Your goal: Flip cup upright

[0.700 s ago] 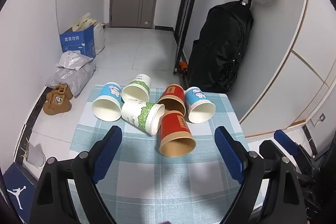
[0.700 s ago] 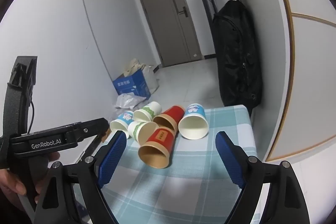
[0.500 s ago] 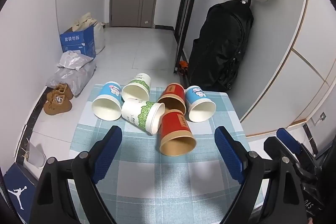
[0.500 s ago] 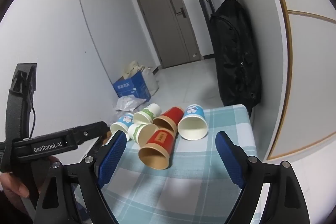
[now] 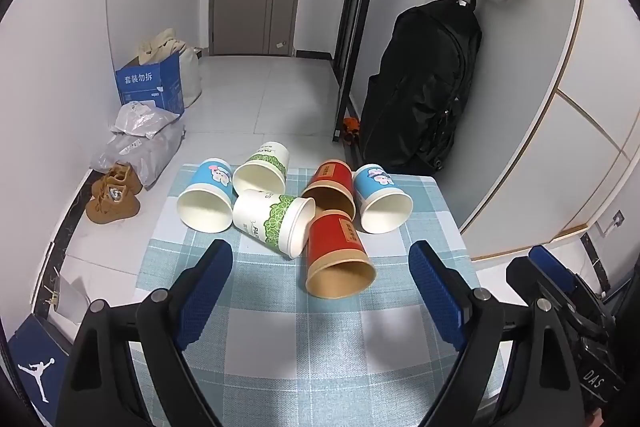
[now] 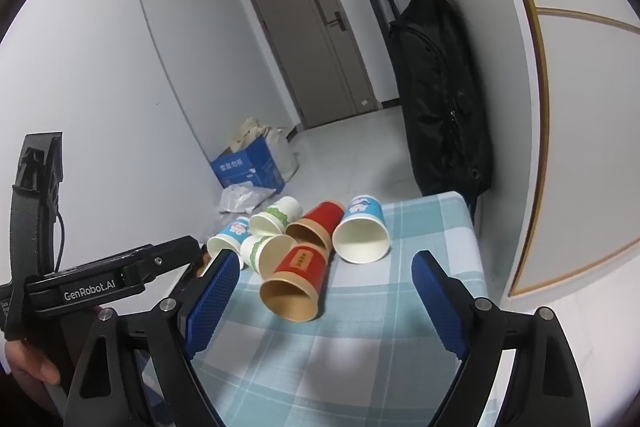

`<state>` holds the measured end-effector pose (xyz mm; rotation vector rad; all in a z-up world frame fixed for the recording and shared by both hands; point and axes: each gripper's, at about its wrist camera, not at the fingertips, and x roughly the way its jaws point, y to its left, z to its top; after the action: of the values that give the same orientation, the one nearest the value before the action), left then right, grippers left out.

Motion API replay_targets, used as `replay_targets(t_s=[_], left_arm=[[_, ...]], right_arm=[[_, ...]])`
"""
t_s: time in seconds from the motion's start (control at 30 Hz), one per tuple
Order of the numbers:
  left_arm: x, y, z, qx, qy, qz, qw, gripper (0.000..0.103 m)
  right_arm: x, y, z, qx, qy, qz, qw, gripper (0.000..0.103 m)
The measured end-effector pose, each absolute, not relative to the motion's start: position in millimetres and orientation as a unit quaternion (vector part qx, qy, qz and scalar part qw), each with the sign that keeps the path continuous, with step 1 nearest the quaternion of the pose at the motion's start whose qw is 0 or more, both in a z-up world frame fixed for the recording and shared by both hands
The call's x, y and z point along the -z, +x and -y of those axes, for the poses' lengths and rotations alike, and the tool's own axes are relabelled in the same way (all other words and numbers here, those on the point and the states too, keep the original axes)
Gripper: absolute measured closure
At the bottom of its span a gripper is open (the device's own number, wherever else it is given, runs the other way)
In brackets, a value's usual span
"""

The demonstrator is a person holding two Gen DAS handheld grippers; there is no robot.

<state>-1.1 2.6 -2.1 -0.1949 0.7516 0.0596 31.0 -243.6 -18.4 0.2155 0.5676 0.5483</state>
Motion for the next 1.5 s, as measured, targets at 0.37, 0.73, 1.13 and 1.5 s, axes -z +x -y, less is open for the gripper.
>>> replay_targets(t_s=[0.37, 0.73, 1.13, 1.5], left_arm=[[3.1, 1.2, 3.2, -0.030, -0.088, -0.369, 0.925, 0.016], [4.2, 0.3, 2.8, -0.032, -0.088, -0.370, 0.924, 0.016], [4.0, -1.1, 0.5, -0.031, -0.088, -0.371, 0.924, 0.016], [4.2, 0.6, -2.8, -0.026, -0.092, -0.375, 0.922, 0.016]], right_arm=[[21.6, 30.9, 243.7, -0.263, 0.106, -0.278, 0.918, 0.014], [23.6, 29.3, 244.5, -0.264, 0.111, -0.285, 0.915, 0.014], [22.5, 31.3, 244.6, -0.266, 0.113, -0.289, 0.913, 0.014], [23.4, 33.4, 245.2, -0.264, 0.115, -0.295, 0.911, 0.014]])
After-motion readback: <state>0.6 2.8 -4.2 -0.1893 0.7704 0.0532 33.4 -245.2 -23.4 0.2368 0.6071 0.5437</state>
